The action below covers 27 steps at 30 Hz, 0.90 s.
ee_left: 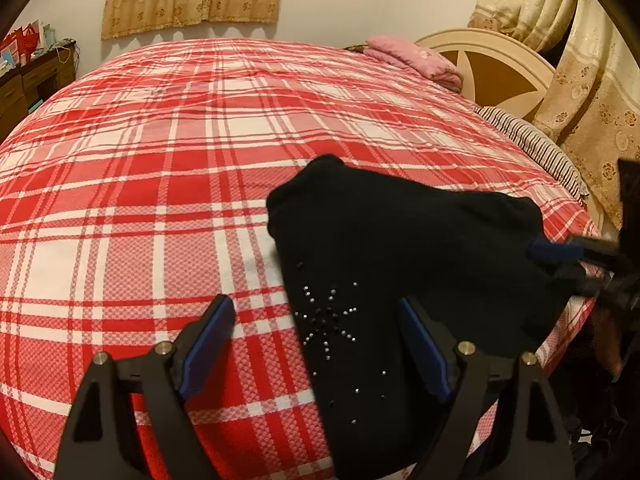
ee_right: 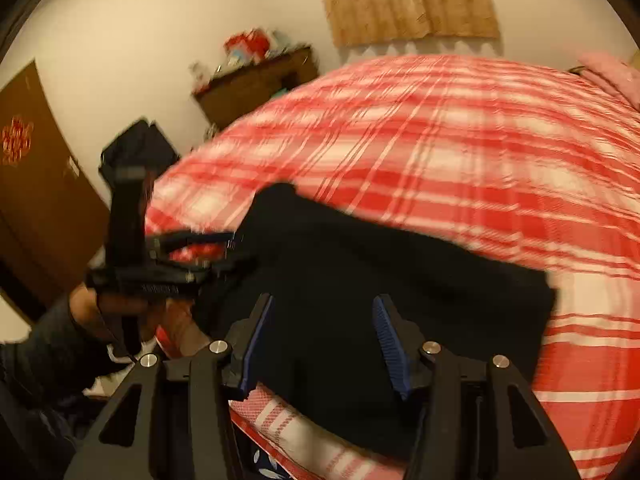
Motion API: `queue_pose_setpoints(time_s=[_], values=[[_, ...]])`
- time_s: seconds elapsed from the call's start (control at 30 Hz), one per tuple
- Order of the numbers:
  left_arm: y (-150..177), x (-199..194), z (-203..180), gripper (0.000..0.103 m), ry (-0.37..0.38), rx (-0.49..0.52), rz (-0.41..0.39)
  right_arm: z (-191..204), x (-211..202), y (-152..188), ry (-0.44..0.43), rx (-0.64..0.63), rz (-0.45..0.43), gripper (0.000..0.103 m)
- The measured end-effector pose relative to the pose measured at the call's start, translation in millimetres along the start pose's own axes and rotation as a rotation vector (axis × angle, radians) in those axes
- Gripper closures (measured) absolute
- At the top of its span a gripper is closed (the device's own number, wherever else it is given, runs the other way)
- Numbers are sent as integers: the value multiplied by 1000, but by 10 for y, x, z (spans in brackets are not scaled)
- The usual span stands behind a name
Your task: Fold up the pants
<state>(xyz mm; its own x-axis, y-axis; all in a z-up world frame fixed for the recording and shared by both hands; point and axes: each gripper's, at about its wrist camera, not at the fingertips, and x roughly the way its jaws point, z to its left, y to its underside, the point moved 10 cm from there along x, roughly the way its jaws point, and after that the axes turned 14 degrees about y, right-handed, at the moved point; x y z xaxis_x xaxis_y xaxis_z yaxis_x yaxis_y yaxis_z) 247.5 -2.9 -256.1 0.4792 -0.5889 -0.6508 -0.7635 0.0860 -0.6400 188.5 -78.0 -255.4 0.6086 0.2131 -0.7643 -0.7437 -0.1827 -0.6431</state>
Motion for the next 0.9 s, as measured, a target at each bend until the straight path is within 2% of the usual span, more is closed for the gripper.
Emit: queue_pose_setpoints(time_s=[0.07, 0.3, 0.47, 0.57, 0.67, 0.8, 0.9], values=[[8, -7, 7, 16, 1, 1, 2, -2, 190, 143, 34, -6, 66, 50], [21, -43, 28, 17, 4, -2, 0, -23, 165, 100, 34, -6, 82, 50], [42, -128, 55, 17, -2, -15, -5, 31, 14, -105, -4, 20, 26, 50], [13, -190, 14, 17, 14, -12, -27, 32, 4, -203, 54, -4, 12, 50], [4, -156, -55, 17, 53, -16, -39, -166, -47, -209, 117, 29, -4, 50], [37, -15, -87, 17, 64, -21, -21, -729, -196, -100, 164, 195, -18, 50], [3, 34, -118, 17, 64, -9, -28, -1061, -285, 14, 203, 272, -14, 50]])
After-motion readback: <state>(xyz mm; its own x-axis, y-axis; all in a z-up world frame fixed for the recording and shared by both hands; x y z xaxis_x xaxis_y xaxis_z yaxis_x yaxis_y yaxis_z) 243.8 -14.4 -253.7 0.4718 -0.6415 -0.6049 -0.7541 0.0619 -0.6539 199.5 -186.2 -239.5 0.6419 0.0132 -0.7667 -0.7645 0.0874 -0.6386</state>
